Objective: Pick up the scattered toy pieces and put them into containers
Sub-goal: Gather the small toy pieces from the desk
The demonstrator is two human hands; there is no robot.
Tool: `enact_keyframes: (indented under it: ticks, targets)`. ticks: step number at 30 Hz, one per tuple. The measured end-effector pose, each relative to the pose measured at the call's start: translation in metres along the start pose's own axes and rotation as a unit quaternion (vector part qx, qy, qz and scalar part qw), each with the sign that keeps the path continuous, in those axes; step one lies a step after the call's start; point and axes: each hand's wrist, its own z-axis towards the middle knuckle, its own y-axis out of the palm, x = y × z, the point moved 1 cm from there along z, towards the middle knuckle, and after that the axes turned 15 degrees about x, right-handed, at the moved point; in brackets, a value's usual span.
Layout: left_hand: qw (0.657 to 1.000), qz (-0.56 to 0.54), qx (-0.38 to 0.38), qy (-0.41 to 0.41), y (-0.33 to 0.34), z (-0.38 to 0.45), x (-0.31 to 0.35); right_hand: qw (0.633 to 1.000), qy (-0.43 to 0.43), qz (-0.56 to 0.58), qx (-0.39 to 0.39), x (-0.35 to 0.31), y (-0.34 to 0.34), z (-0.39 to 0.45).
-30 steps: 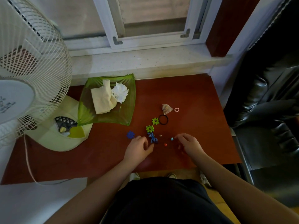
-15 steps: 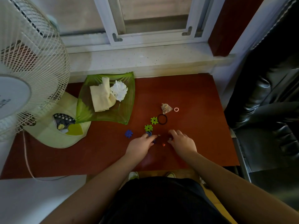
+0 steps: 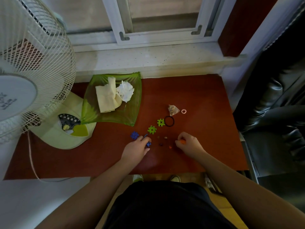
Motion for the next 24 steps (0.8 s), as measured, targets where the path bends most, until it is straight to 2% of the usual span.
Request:
enact_keyframes:
  ticks: [3,7,9,16,21,24]
  targets:
    - [1.0,-0.01,0.014,-0.008,-0.001,-0.003,-0.007,0.999,-0.03,-0.031,-0.003,-0.001,0.003,-0.009]
    - [1.0,-0.005,0.007,-0.013,-0.001,-0.003,-0.012,0.979,-0.112,-0.171,-0.013,-0.008,0.014,-0.022]
    - [1.0,-0.002,0.004,-0.013,0.0,-0.003,-0.014,0.97,-0.128,-0.206,-0.012,-0.014,0.022,-0.027]
    - [1.0,-0.006,0.005,-0.003,0.0,-0.003,-0.013,0.961,-0.128,-0.243,0.02,-0.024,0.032,-0.024]
    - [0.998,-0.032,0.045,0.003,0.003,-0.001,-0.01,0.951,-0.134,-0.28,0.004,-0.028,0.026,-0.022]
    - [0.996,-0.047,0.078,0.018,0.004,0.003,-0.005,0.964,-0.101,-0.244,-0.01,-0.028,0.021,-0.023]
